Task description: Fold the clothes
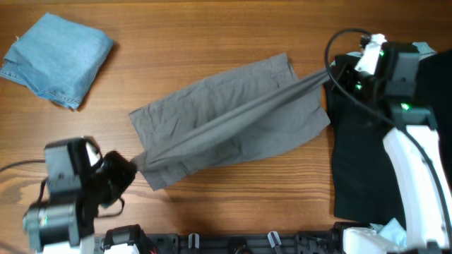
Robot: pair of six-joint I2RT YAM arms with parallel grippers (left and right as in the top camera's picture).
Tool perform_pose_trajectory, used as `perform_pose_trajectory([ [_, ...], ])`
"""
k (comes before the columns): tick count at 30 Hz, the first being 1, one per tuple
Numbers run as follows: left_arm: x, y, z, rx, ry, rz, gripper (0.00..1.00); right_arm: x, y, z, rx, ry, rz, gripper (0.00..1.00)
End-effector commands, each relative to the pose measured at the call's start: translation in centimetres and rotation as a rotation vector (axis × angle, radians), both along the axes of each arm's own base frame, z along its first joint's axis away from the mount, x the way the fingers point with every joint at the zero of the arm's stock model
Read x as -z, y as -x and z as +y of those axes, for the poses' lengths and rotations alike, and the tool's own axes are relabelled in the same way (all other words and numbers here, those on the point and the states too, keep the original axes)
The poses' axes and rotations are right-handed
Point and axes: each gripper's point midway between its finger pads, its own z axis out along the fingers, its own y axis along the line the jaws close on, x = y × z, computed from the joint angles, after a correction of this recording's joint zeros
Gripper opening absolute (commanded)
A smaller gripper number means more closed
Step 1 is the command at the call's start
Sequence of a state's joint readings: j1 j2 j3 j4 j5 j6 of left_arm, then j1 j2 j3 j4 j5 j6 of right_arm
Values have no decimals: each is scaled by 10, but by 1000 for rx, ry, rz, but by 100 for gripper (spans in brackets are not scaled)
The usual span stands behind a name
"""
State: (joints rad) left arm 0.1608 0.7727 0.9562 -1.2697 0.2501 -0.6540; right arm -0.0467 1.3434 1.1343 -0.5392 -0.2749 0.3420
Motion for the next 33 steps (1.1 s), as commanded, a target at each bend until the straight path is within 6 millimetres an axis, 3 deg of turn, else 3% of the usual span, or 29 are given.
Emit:
perform_pose_trajectory([
  [1, 32, -18, 24, -62, -87, 94, 4, 17, -29, -6, -1, -6, -16, 4],
  [4, 46, -42, 49, -110, -194, 129, 4, 22, -48, -4, -18, -17, -58, 4],
  [9, 78, -87, 58, -106, -204, 156, 4, 34, -64, -3, -19, -25, -70, 5],
  [14, 115, -122, 68, -90, -232, 180, 4, 57, -76, 18, -74, -42, -52, 5],
  [17, 127, -131, 70, -91, -236, 188, 4, 77, -88, 19, -64, -38, -46, 9],
  [19, 135, -138, 72, -92, -238, 185, 12, 88, -94, 18, -65, -37, -43, 11],
  [20, 137, -141, 72, -93, -239, 178, 24, 91, -97, 19, -66, -37, -45, 20],
  [21, 140, -145, 73, -94, -240, 173, 35, 99, -101, 18, -70, -31, -47, 59],
  [22, 143, -147, 73, -94, -239, 176, 63, 105, -103, 18, -77, -23, -46, 80],
  [24, 144, -144, 71, -63, -241, 186, 71, 109, -101, 13, -82, -3, -34, 92],
  [25, 144, -143, 65, -1, -231, 180, 68, 111, -97, 10, -80, -3, -14, 92],
  [29, 146, -123, 43, 129, -150, 237, 50, 142, -56, 1, -66, -29, 206, 89],
  [31, 145, -123, 44, 166, -166, 232, 50, 151, -40, 2, -94, -26, 276, 88],
  [33, 130, -132, 49, 148, -170, 193, 51, 153, -29, 12, -168, -41, 300, 82],
])
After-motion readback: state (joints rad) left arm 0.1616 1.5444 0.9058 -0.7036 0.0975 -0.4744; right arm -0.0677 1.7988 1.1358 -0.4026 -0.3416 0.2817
